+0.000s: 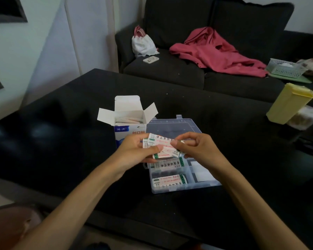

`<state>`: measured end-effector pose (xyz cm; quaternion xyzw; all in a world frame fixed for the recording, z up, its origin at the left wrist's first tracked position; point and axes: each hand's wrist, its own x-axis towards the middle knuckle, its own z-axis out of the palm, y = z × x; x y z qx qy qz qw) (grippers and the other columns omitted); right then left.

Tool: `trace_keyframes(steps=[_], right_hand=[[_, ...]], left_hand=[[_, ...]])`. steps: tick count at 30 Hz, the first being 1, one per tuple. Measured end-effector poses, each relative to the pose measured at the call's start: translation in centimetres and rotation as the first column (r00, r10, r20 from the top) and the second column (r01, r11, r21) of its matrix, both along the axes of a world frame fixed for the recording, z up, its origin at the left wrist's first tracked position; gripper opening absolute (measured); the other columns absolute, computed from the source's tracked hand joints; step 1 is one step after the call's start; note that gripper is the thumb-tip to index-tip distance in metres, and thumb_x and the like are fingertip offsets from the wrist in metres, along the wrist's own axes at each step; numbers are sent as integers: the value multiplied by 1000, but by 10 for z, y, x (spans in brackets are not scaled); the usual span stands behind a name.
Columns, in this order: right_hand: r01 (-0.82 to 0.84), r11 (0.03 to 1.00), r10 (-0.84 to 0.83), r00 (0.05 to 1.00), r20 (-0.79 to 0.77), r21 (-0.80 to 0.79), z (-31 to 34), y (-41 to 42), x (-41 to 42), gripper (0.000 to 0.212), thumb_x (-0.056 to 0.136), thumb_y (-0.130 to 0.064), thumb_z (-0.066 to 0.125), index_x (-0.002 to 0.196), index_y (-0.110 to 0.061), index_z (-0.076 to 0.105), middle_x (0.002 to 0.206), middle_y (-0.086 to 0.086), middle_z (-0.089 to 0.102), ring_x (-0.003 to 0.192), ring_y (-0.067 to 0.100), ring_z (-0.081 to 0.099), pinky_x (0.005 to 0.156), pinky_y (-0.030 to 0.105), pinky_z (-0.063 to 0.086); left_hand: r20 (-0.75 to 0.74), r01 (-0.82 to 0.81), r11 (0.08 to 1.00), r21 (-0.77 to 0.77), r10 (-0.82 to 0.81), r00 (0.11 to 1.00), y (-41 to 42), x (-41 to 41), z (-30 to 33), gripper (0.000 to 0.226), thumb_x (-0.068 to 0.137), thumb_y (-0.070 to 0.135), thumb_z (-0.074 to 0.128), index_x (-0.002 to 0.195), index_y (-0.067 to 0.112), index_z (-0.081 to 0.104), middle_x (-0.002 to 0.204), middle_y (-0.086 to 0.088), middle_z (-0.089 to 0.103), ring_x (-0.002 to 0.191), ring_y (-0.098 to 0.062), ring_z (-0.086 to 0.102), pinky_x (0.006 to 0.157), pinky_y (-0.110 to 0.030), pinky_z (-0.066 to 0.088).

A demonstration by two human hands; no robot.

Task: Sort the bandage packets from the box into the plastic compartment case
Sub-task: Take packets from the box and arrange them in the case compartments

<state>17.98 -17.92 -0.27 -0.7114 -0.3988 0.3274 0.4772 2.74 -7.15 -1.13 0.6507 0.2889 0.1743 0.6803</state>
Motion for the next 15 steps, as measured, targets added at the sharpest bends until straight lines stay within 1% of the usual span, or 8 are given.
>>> trace_keyframes(steps=[3, 5, 7, 9, 11, 12, 13, 15], right_hand=[[-44, 999, 42, 990, 132, 10, -1, -1, -4, 17, 82, -24, 67, 98, -20, 64, 79, -5, 72, 71, 7, 69, 55, 13, 52], [-39, 999, 35, 963, 268, 12, -5, 1, -5, 17, 83, -26, 67, 100, -23, 66, 86, -9, 69, 76, 7, 66, 57, 11, 50], [-3, 1000, 0, 943, 333, 8, -8, 4, -6, 14, 84, -26, 65, 98, -23, 67, 88, -15, 64, 83, 1, 60, 56, 5, 45], [40, 999, -47, 974, 223, 36, -10, 6, -5, 13, 86, -24, 63, 97, -20, 66, 90, -12, 65, 86, 3, 61, 58, 7, 47], [121, 989, -119, 993, -26, 88, -4, 4, 0, 17, 85, -20, 63, 101, -15, 67, 92, -4, 69, 85, 9, 67, 65, 17, 53], [159, 981, -147, 983, -106, 111, 1, 1, 6, 18, 85, -19, 63, 103, -15, 66, 93, -3, 70, 84, 9, 68, 66, 19, 54], [171, 978, -157, 980, -125, 118, 5, -2, 13, 18, 84, -18, 64, 102, -17, 67, 92, -4, 70, 81, 8, 68, 64, 18, 53], [94, 995, -92, 995, -33, 43, 11, -9, 22, 15, 84, -17, 64, 95, -26, 66, 90, -8, 69, 79, 5, 67, 61, 17, 52]], left_hand=[[24, -73, 993, 92, 72, 997, -1, 0, -4, 18, 81, 10, 70, 91, 25, 64, 82, 6, 73, 75, -5, 71, 55, -14, 52], [25, -77, 992, 103, 74, 997, -3, 1, -6, 19, 81, 10, 71, 89, 25, 65, 81, 6, 73, 75, -5, 71, 56, -15, 53], [22, -73, 994, 81, 72, 997, -3, 2, -7, 19, 80, 9, 71, 89, 24, 65, 78, 7, 73, 75, -5, 71, 56, -15, 53], [17, -77, 996, 44, 76, 997, -2, 1, -6, 20, 80, 8, 71, 92, 22, 66, 78, 5, 74, 75, -6, 71, 55, -15, 53], [26, -107, 993, 40, 106, 994, 2, -3, -1, 20, 80, 7, 70, 95, 20, 67, 78, 4, 74, 74, -6, 71, 53, -13, 52], [37, -139, 989, 54, 137, 990, 5, -6, 2, 20, 80, 6, 70, 95, 20, 67, 78, 5, 74, 74, -5, 71, 53, -13, 51], [51, -177, 981, 74, 174, 984, 9, -10, 4, 20, 80, 7, 70, 94, 21, 67, 76, 6, 74, 73, -3, 70, 52, -13, 51], [84, -248, 962, 110, 240, 967, 15, -18, 9, 19, 80, 8, 71, 89, 25, 66, 73, 9, 73, 71, -1, 70, 53, -14, 53]])
